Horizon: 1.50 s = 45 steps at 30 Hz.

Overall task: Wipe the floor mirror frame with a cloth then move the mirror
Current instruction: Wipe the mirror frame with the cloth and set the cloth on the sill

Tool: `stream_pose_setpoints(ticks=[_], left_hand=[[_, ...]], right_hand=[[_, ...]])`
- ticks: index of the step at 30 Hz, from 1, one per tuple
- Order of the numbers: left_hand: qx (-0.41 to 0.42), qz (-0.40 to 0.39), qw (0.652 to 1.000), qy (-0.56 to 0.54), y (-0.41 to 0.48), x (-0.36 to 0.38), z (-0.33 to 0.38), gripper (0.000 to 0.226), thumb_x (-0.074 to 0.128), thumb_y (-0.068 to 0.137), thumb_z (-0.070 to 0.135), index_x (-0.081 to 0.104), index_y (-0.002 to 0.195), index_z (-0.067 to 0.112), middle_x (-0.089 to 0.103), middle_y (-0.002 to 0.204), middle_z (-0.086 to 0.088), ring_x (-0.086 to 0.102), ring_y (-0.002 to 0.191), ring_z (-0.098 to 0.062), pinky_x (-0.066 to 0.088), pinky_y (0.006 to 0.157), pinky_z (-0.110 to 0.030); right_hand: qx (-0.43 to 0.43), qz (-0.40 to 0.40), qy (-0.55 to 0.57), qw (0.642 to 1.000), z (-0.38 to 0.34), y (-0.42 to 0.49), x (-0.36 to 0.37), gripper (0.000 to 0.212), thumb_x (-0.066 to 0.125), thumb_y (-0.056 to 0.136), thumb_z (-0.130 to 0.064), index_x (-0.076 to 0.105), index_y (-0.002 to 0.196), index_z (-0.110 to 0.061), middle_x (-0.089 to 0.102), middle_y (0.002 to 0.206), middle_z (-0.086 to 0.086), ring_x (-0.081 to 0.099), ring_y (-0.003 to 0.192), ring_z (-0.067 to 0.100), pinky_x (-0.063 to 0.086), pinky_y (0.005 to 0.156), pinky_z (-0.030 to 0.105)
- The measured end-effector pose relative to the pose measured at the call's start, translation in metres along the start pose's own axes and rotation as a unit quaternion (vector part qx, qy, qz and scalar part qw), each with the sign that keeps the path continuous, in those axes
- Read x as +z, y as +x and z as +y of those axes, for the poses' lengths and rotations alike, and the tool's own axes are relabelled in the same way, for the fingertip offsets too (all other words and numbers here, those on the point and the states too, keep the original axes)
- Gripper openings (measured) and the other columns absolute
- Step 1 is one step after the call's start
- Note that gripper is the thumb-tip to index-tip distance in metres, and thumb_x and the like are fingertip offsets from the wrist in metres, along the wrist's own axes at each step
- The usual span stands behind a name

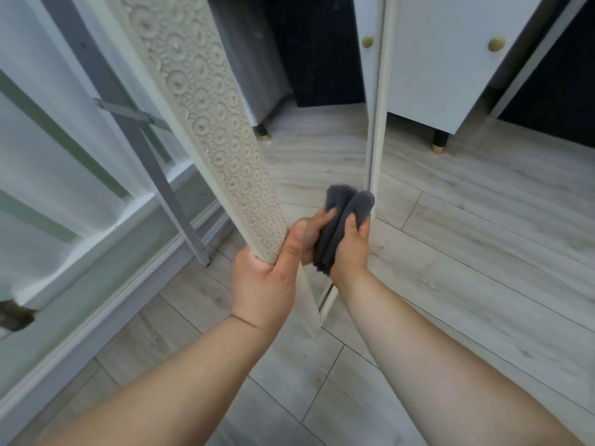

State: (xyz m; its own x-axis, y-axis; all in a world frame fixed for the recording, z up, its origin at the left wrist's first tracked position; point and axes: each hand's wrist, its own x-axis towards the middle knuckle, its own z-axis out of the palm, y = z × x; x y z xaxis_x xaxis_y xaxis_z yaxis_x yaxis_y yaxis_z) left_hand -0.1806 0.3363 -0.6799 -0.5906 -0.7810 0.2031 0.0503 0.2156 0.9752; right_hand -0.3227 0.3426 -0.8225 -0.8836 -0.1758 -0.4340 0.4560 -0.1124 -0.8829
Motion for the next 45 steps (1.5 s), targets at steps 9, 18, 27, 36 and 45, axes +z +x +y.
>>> stream_pose_setpoints(ticks=[9,18,27,36,45], left_hand=[[-0.007,-0.012,1.000,0.009,0.006,-0.008,-0.022,0.023,0.059,0.087,0.052,0.063,0.073,0.034,0.062,0.074,0.021,0.057,0.074,0.006,0.045,0.073,-0.015],[-0.041,-0.027,0.999,0.002,0.000,-0.011,-0.007,0.049,0.056,0.094,0.026,0.047,0.047,0.023,0.047,0.036,0.017,0.049,0.041,0.008,0.036,0.048,-0.003],[0.056,-0.109,0.992,0.013,0.006,-0.014,-0.006,0.035,0.043,0.103,0.015,0.073,0.107,0.034,0.071,0.097,0.017,0.061,0.109,0.008,0.044,0.096,-0.012],[-0.042,-0.095,0.988,-0.112,-0.001,-0.014,-0.016,0.018,0.045,0.099,0.033,0.063,0.098,0.034,0.073,0.092,0.030,0.065,0.098,0.013,0.047,0.082,-0.004],[-0.061,-0.089,0.992,-0.070,0.002,-0.020,-0.023,0.059,0.053,0.077,0.066,0.043,0.067,0.009,0.044,0.063,0.004,0.050,0.066,-0.009,0.050,0.067,-0.026]], right_hand=[[-0.275,-0.113,-0.007,0.955,-0.078,-0.048,0.029,0.050,0.049,0.094,-0.034,0.041,0.143,-0.034,0.034,0.155,-0.001,0.031,0.145,0.013,0.025,0.122,0.031],[-0.032,-0.067,-0.058,0.996,0.051,-0.033,-0.028,0.038,0.042,0.095,-0.040,0.039,0.132,-0.048,0.045,0.147,-0.001,0.042,0.137,0.018,0.030,0.119,0.046],[-0.015,-0.069,0.073,0.995,-0.070,-0.041,0.020,0.039,0.046,0.100,-0.023,0.047,0.135,-0.039,0.056,0.133,0.014,0.055,0.123,0.036,0.045,0.104,0.058],[-0.324,-0.277,-0.083,0.901,-0.014,-0.118,-0.025,0.056,0.046,0.097,-0.001,0.037,0.138,-0.038,0.019,0.159,-0.012,0.014,0.148,-0.006,0.016,0.118,0.014],[0.068,-0.097,-0.071,0.990,0.016,-0.104,-0.046,0.029,0.046,0.090,-0.001,0.059,0.107,-0.020,0.059,0.094,0.015,0.059,0.073,0.030,0.049,0.062,0.035]])
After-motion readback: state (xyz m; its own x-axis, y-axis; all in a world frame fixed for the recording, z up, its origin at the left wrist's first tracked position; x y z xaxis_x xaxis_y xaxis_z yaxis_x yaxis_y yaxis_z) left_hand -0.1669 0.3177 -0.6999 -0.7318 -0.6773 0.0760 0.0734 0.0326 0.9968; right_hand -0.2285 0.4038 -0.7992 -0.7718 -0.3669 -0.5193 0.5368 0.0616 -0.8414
